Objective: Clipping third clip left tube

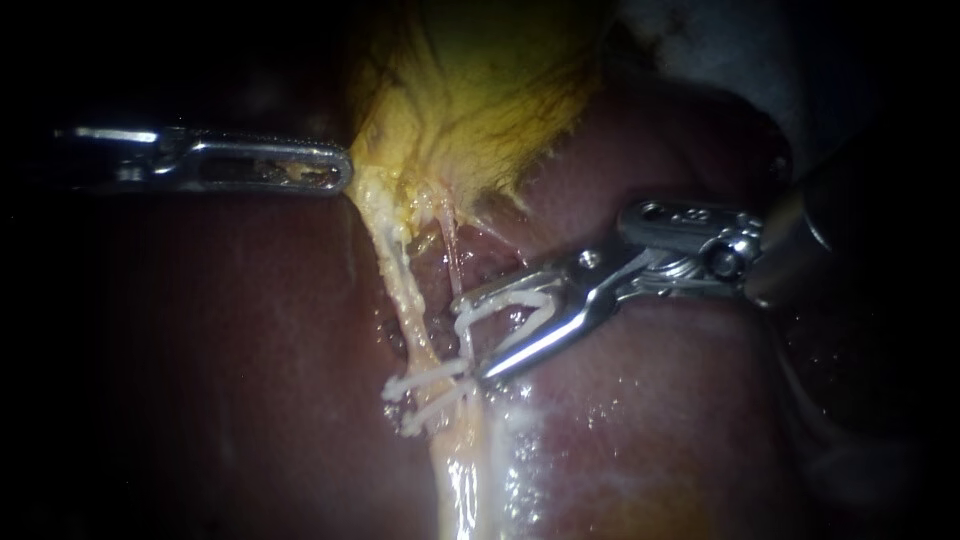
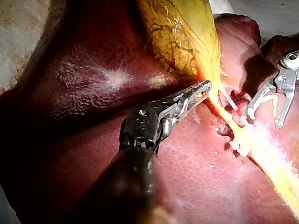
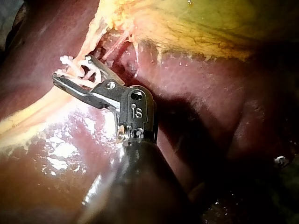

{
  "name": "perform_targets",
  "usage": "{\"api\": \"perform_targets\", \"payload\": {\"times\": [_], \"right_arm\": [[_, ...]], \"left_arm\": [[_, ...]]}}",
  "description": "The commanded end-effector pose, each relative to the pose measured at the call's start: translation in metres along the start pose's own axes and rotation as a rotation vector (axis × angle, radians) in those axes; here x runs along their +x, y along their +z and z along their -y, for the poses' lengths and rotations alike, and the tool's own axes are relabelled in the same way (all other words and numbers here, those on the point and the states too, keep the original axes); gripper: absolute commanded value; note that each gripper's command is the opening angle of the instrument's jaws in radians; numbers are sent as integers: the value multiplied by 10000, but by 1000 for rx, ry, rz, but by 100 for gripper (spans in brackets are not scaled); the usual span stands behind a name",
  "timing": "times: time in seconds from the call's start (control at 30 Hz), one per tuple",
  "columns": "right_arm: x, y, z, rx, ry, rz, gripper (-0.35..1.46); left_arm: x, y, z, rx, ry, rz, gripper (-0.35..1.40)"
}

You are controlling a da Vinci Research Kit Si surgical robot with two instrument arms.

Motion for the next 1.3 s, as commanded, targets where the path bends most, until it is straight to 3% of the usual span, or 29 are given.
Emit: {"api": "perform_targets", "payload": {"times": [0.03,0.5,0.73,1.1,1.3], "right_arm": [[-4,3,-2,-1,0,2,53],[-41,21,-49,-28,32,1,53],[-49,29,-62,-37,32,5,53],[-38,63,-58,3,58,-75,53],[-32,75,-55,46,79,-144,53]], "left_arm": [[0,0,0,0,0,0,-35],[0,0,0,0,0,0,-35],[0,0,0,0,0,0,-35],[1,1,0,-1,0,0,-35],[1,2,0,-1,0,0,-35]]}}
